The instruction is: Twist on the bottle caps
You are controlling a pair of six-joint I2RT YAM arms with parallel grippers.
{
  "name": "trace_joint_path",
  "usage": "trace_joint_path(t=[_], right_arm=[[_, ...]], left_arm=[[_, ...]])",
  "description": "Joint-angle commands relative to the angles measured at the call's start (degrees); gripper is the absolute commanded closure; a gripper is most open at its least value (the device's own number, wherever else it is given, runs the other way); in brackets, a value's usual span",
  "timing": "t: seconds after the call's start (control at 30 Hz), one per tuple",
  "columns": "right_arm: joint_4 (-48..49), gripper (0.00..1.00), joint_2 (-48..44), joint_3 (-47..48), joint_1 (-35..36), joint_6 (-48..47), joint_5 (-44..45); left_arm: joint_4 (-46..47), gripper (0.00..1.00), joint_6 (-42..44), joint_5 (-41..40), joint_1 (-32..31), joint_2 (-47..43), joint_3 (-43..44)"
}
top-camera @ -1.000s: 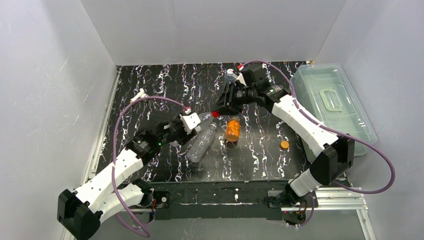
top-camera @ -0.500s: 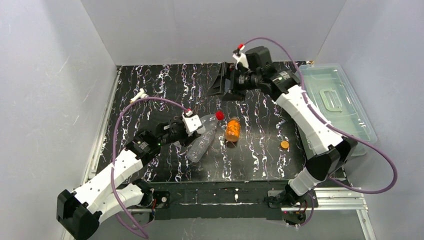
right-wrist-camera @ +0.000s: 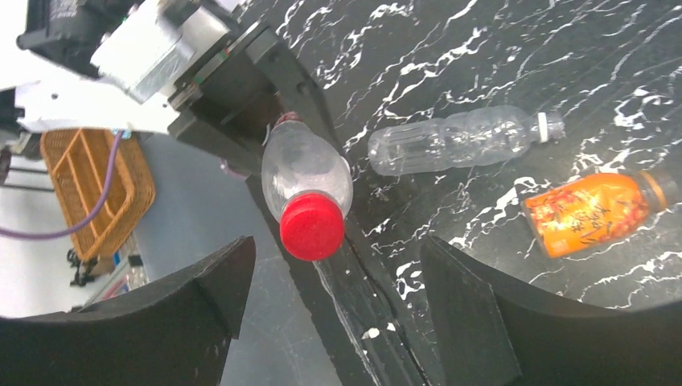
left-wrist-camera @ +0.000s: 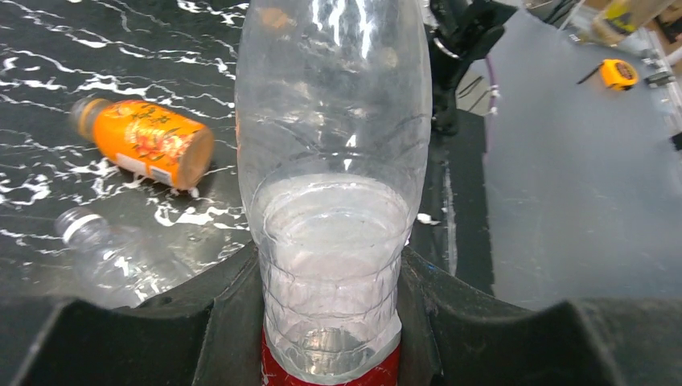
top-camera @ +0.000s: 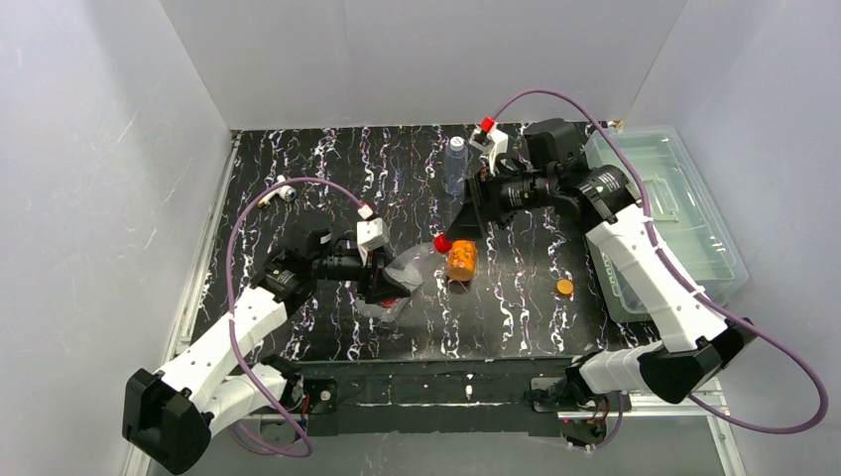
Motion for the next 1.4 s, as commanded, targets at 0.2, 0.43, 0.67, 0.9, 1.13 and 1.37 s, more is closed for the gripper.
trace_joint_path(t=[0.2, 0.43, 0.67, 0.9, 1.13, 1.37], right_arm=[[8.15, 0.25, -2.73, -4.74, 0.92, -3.19, -12.12], [11.40, 0.35, -1.75, -4.73, 1.60, -1.10, -13.90], [8.80, 0.36, -1.62, -5.01, 2.41, -2.77, -12.87], [7.07, 0.41, -1.63, -5.25, 2.43, -3.85, -11.91], [6.85, 0.47, -1.45, -5.69, 2.43, -4.19, -12.10], [6.75, 0.66, -0.80, -5.13, 2.68, -2.97, -11.33]], left_arm=[[6.54, 1.00, -7.19, 9.06, 0.66, 0.59, 0.03], [6.61, 1.00, -7.46, 8.95, 0.68, 0.64, -0.17], [6.63, 1.00, -7.47, 8.78, 0.69, 0.58, -0.25], [6.78, 1.00, -7.63, 8.85, 0.78, 0.79, -0.22], [6.80, 1.00, -7.72, 9.04, 0.77, 1.10, -0.03], [6.80, 1.00, -7.72, 8.64, 0.78, 1.56, -0.04]])
